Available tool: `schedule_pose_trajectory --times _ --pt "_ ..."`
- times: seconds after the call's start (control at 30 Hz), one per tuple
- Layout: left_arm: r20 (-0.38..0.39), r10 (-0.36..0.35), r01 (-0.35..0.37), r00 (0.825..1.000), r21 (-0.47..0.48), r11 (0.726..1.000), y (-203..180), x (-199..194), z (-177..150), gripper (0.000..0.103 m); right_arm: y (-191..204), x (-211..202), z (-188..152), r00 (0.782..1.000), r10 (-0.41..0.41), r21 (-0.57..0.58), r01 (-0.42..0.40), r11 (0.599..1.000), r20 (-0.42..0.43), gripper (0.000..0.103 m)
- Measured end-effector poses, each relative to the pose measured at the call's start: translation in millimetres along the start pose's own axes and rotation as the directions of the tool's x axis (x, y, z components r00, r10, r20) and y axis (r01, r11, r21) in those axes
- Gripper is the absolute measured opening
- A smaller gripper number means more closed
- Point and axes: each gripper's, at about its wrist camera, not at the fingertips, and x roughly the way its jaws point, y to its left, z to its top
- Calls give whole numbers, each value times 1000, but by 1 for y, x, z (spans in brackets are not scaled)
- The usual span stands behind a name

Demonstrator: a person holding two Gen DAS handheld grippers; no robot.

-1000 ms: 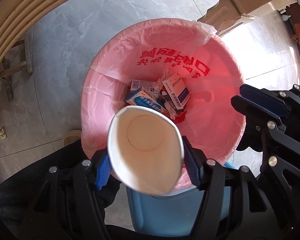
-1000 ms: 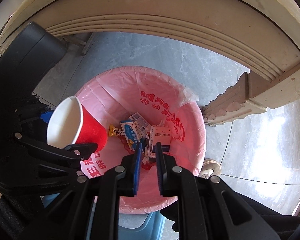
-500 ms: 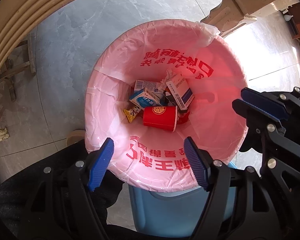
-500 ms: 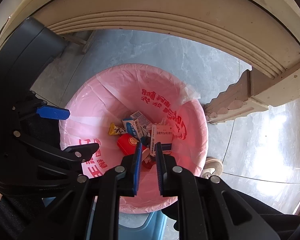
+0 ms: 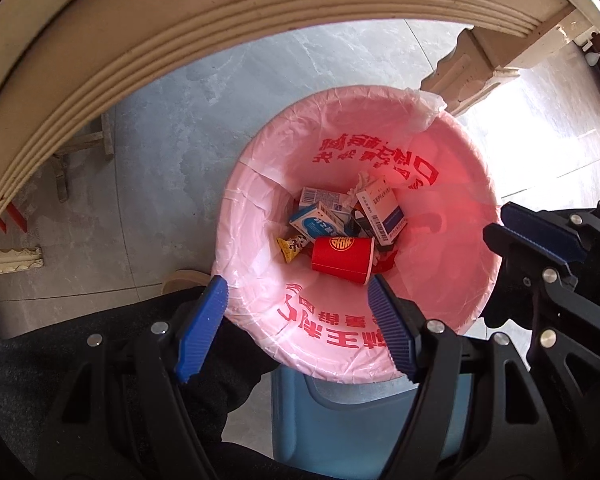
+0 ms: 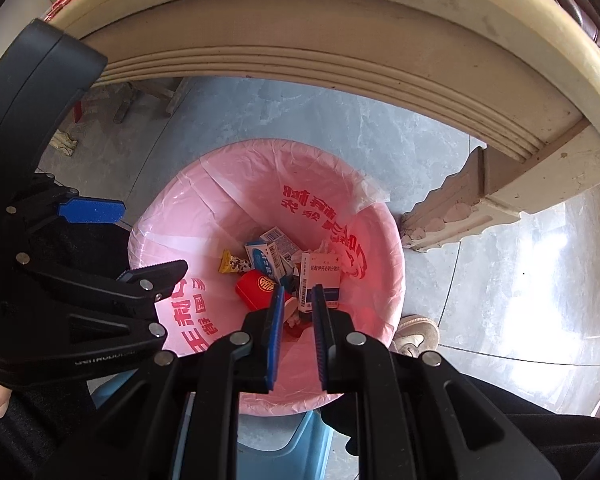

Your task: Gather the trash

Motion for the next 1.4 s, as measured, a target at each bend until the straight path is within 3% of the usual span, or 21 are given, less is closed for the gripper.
schedule_pose_trajectory --times 0.23,0.53,0.6,0.7,0.93,1.0,1.2,1.27,1.4 --pt "175 11 7 984 -103 995 -2 -69 -15 71 0 -72 -5 985 -39 24 36 999 169 20" --pt "391 61 15 919 -190 982 -13 -164 -36 76 2 -177 -19 910 -84 52 69 996 407 44" --pt "441 105 -7 891 -218 976 -12 -187 -42 77 3 -199 -22 883 -98 63 77 995 459 61" --pt "510 150 -27 847 -241 970 -14 -218 -51 84 3 -232 -29 837 -105 79 74 994 537 74" --pt "634 248 -54 733 -309 950 -19 -287 -72 90 14 -299 -39 728 -99 87 54 995 678 81" --pt "668 266 -46 695 -328 943 -18 -304 -81 90 14 -315 -40 695 -103 94 51 994 712 90" --pt "734 300 -14 609 -368 930 -24 -347 -109 93 27 -359 -57 606 -135 113 75 991 784 96" --pt "749 307 -2 587 -379 926 -24 -356 -116 95 30 -370 -64 585 -145 120 82 989 798 96" --pt "762 316 11 565 -390 921 -27 -369 -127 97 39 -385 -77 554 -182 152 100 983 812 96"
